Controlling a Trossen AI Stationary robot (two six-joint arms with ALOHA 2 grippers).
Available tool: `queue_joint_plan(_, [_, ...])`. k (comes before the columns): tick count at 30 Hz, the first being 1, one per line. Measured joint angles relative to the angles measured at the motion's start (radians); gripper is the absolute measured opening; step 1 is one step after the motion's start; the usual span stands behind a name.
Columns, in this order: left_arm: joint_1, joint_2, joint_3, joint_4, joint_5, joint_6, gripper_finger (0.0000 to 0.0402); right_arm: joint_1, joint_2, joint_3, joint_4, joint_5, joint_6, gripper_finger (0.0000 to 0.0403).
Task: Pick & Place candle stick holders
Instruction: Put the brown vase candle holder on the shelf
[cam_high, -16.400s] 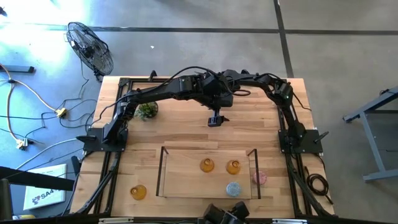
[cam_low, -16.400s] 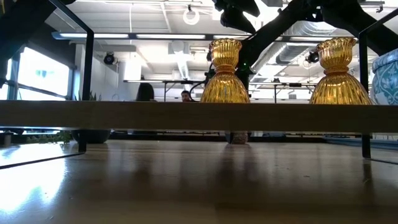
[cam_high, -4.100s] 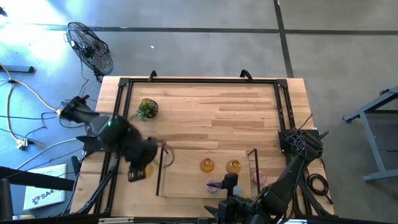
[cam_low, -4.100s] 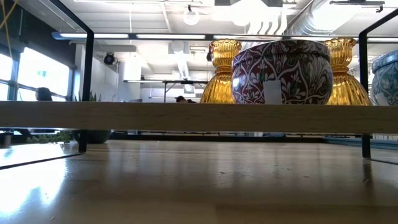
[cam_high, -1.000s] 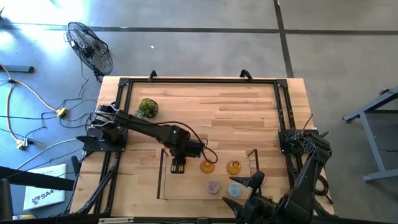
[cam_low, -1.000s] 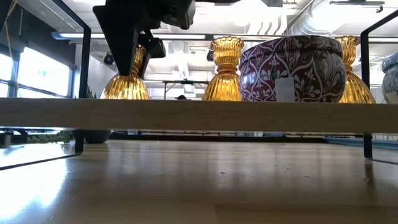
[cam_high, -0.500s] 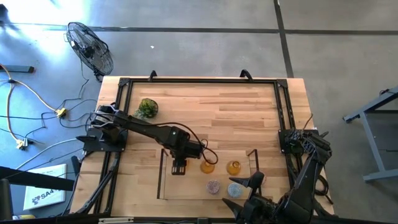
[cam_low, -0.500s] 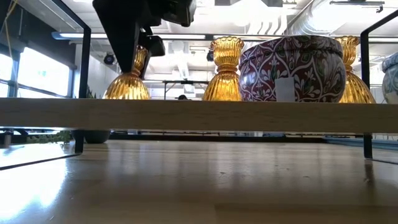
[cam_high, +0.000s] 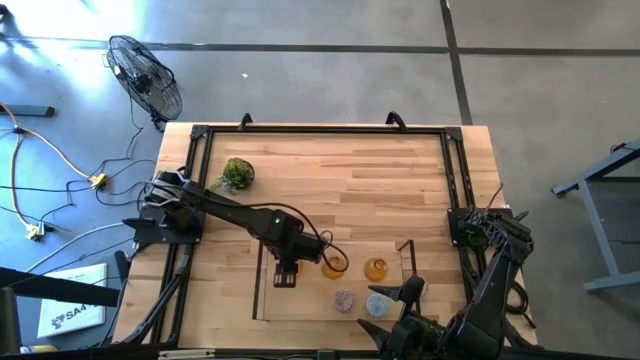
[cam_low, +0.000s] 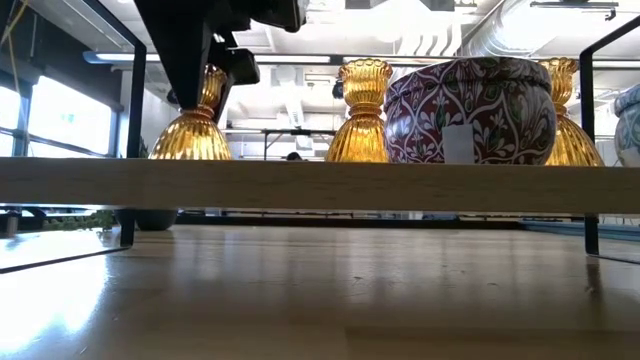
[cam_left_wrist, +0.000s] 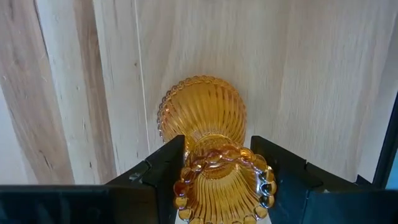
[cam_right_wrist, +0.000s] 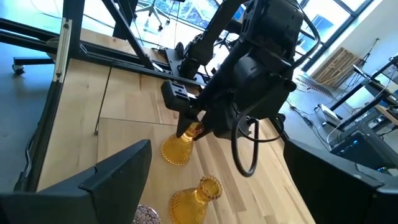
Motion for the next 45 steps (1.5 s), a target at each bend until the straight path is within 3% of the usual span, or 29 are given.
queue_joint_plan(17, [-0.001, 0.0, 0.0, -0.001, -0.045, -0.064, 0.0181, 0.0, 0.0, 0.0, 0.0, -0.025, 0.034, 0.036])
queue_joint_plan(34, [-0.04, 0.0, 0.0, 0.001, -0.055, -0.071, 0.0312, 0.0, 0.0, 0.0, -0.001, -0.025, 0.033, 0.036])
queue_joint_plan(45, [-0.044, 0.0, 0.056, -0.049, -0.028, -0.062, 0.0337, 0.0, 0.0, 0.0, -0.001, -0.025, 0.033, 0.036])
